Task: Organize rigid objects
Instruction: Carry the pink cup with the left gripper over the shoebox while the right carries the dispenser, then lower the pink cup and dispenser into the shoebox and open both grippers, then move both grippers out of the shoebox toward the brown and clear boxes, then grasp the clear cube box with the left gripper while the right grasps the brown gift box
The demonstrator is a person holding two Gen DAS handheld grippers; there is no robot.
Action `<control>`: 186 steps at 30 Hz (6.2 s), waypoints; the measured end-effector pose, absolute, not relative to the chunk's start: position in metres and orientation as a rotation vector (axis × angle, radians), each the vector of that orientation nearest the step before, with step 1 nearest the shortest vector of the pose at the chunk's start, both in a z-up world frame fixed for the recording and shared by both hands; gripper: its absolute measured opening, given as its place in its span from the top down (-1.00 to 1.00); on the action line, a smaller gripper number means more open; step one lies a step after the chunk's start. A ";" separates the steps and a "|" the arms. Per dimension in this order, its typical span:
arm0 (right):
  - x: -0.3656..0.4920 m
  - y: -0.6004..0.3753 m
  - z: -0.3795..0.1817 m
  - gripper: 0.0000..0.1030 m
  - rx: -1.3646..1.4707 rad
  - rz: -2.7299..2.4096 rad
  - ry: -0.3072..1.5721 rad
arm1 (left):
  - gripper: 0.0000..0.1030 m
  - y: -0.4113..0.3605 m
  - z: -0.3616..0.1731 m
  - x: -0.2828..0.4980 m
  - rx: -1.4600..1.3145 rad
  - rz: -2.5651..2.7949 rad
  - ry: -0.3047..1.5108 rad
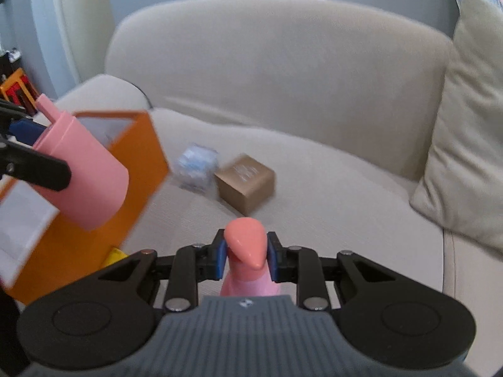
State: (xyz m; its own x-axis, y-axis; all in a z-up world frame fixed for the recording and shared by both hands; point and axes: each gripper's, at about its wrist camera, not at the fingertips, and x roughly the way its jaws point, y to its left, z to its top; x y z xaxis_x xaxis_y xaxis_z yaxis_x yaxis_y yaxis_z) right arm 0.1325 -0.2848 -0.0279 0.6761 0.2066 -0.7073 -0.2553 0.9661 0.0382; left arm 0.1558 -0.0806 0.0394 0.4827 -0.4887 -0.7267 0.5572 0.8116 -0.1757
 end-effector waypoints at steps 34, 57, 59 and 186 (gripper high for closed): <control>0.226 -0.041 -0.057 0.48 0.076 0.525 0.959 | -0.25 0.038 -0.067 0.186 0.620 -0.585 0.953; 0.238 -0.036 -0.091 0.44 0.166 0.437 0.974 | -0.45 0.038 -0.081 0.180 0.800 -0.643 0.948; 0.237 -0.037 -0.090 0.40 0.179 0.453 0.982 | -0.46 0.042 -0.075 0.175 0.792 -0.639 0.928; 0.337 -0.254 -0.114 -0.61 -0.471 0.647 1.009 | -0.61 -0.182 -0.095 0.315 1.139 -1.059 1.053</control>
